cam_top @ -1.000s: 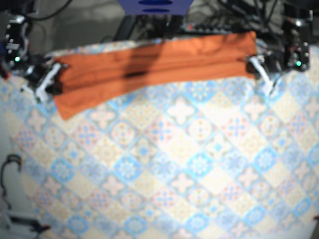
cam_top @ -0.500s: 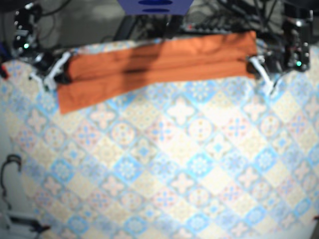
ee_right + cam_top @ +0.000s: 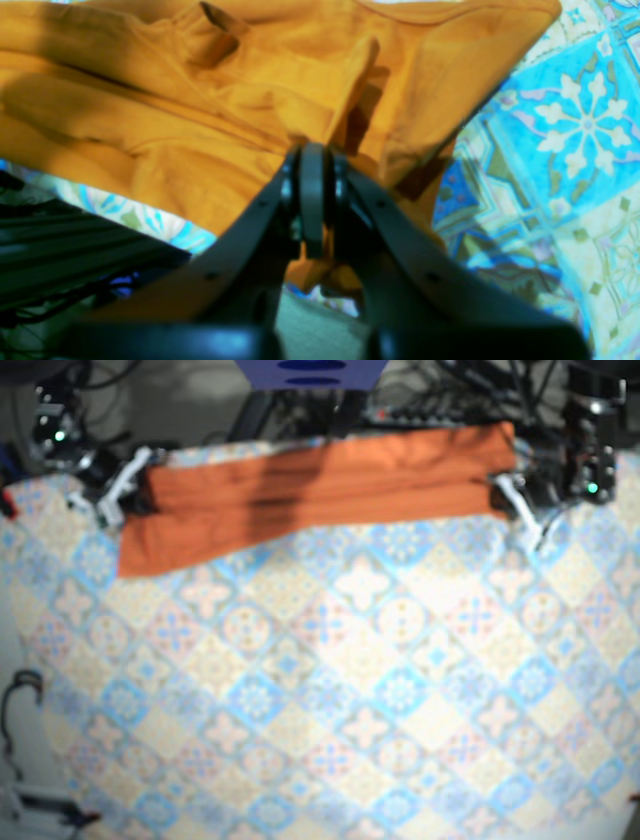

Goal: Fold the T-shirt properly
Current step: 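Hold the strip ends and pull the right gripper's end outward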

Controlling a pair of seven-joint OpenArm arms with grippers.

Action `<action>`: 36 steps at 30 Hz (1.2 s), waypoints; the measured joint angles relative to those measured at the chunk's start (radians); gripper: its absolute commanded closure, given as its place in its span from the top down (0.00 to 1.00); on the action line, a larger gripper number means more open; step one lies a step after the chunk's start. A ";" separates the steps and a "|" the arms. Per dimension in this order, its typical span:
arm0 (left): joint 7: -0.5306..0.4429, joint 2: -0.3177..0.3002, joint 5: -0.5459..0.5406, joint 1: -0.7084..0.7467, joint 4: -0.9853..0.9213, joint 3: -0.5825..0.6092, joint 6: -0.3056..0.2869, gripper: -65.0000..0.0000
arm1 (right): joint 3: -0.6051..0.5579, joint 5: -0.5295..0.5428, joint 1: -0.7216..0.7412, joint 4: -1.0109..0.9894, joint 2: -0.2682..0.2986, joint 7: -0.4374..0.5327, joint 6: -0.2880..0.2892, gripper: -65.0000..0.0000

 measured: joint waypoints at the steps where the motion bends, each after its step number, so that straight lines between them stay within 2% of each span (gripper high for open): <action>1: -0.004 0.000 0.003 0.000 0.000 0.000 -0.001 0.00 | 0.000 -0.001 0.000 0.005 0.001 -0.003 0.000 0.01; 8: -0.004 0.000 0.006 0.000 0.000 0.002 -0.002 0.00 | 0.030 0.001 0.000 0.025 -0.037 -0.028 0.001 0.02; 22: -0.006 0.000 0.005 0.003 0.001 0.002 -0.002 0.00 | 0.030 0.001 -0.002 -0.004 -0.037 -0.034 0.001 0.01; 28: -0.007 0.000 0.005 0.003 0.001 0.002 -0.002 0.00 | 0.034 0.002 -0.009 -0.004 -0.067 -0.030 0.002 0.01; 36: -0.006 0.000 0.005 0.003 0.001 0.002 -0.002 0.00 | 0.031 0.004 -0.014 -0.020 -0.068 -0.027 0.002 0.02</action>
